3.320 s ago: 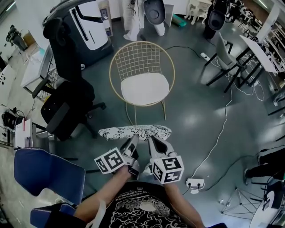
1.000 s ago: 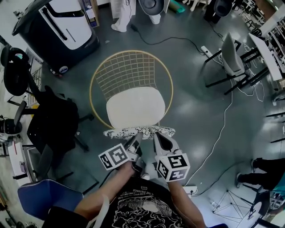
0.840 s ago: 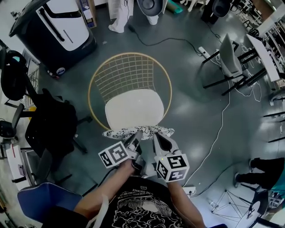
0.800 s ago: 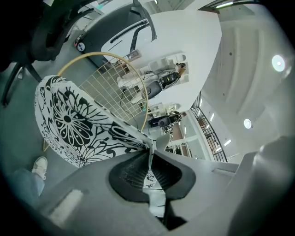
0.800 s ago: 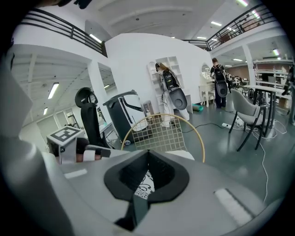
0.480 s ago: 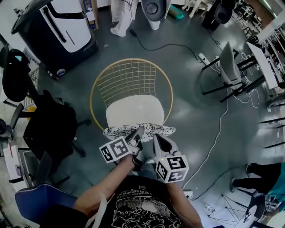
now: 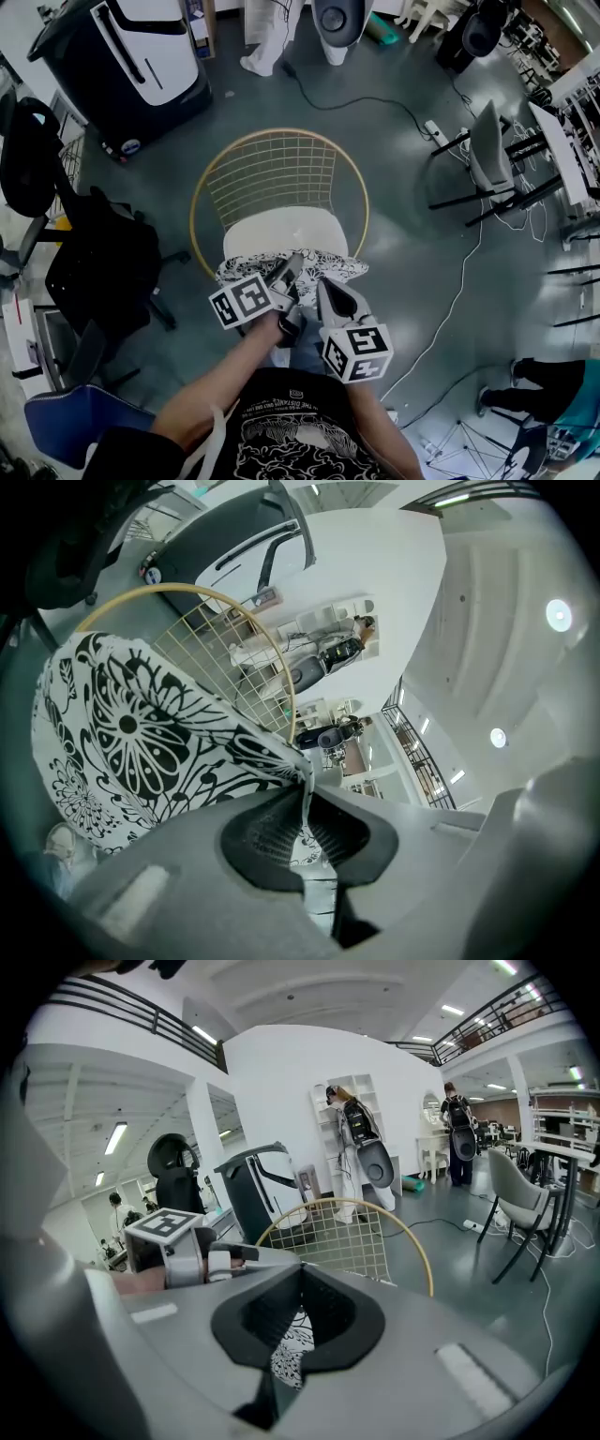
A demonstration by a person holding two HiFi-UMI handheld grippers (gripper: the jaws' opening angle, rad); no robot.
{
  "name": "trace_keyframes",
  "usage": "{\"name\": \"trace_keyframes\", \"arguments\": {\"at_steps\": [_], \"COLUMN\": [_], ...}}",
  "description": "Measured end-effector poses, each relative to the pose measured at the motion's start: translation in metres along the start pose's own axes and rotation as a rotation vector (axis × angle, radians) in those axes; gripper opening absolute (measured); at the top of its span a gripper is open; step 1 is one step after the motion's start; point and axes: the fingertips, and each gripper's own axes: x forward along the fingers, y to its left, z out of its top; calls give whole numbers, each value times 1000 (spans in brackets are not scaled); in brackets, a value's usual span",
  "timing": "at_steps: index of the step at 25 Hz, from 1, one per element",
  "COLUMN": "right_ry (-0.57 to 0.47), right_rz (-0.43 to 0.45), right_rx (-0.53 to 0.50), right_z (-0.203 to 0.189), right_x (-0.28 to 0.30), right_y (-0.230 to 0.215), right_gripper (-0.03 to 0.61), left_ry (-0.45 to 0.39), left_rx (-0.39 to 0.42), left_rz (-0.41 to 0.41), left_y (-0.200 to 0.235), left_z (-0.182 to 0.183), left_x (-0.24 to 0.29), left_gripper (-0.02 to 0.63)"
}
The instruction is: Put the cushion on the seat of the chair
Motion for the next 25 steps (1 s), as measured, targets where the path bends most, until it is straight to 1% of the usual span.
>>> {"name": "trace_keyframes", "arguments": {"at_steps": [4,9,14,21,25], "right_ry": [14,38,76,126,157], "right_rz": [21,42,71,114,139], "right_rx": [-17,-24,-14,-7,-2], "right_z": [3,12,16,19,18], "right_x": [15,34,56,91,110], "right_y": [-8,-23,-40,-62,-71], "right_gripper": [-2,-2,-2,-2,-2], "left_ry": [-29,-38,-48,-74,-73], "left_rx": [-17,-36,-53,-85,-106], "left_rz": [6,24,67,135,156], "left_y": [9,17,34,70,87], "left_z": [14,29,39,57,63], "left_x": [15,41,66,102,123], "left_gripper": [17,17,18,18,20]}}
